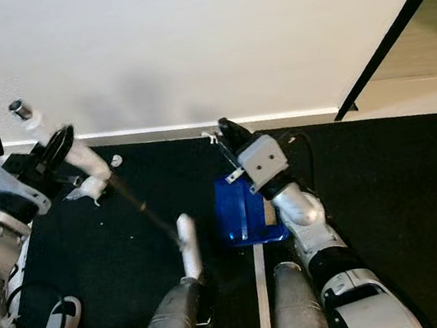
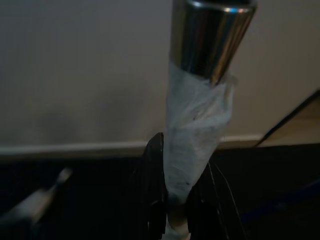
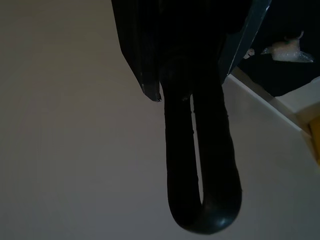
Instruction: Sweep floor
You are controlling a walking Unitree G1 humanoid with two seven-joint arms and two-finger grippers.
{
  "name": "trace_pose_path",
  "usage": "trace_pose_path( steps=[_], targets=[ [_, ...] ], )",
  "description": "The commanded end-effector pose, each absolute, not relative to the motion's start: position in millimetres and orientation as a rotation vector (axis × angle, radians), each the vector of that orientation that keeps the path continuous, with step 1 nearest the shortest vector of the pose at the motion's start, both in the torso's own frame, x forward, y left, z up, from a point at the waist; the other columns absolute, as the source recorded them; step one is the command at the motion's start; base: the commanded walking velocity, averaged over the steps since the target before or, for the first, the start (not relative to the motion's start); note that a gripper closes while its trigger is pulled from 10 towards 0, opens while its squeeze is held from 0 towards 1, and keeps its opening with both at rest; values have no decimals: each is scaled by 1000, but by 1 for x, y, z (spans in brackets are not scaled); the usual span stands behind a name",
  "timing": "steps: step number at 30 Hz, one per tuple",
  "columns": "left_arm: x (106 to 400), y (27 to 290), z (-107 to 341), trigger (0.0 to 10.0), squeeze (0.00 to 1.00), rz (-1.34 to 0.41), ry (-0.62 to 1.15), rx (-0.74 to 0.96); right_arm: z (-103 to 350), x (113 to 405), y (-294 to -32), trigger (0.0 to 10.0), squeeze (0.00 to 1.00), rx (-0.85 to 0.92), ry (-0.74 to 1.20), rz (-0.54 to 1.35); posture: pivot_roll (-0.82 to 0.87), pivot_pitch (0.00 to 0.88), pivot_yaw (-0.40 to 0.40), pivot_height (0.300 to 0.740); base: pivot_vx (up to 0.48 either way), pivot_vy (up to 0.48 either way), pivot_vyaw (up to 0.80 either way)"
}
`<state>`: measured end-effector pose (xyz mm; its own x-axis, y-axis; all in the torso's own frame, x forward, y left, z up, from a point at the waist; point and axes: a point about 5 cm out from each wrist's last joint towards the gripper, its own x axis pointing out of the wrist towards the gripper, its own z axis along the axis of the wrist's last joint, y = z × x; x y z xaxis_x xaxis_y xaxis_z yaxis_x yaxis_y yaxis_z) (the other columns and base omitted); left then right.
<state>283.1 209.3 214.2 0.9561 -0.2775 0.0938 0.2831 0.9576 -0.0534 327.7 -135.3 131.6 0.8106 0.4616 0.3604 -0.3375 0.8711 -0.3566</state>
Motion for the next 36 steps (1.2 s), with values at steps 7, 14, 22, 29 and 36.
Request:
trace_pose_path(
  steps=[7,14,22,29,36],
  targets=[
    [283,239,198,10000,0,-29,67,175,118,320,-159,10000,0,-212,-360,383,129,226,143,740,0,0,0],
    [295,247,182,10000,0,70,73,154,129,322,-177,10000,0,-150,-373,295,67,139,149,740,0,0,0],
    [311,232,182,10000,0,40,82,87,142,322,-183,10000,0,-137,-411,246,23,61,153,740,0,0,0],
    [318,224,180,10000,0,35,9,-1,153,321,-189,10000,0,-124,-439,192,-2,30,153,740,0,0,0],
    [326,204,177,10000,0,-46,-52,-27,151,319,-192,10000,0,-43,-404,151,-34,6,127,740,0,0,0]
  ],
)
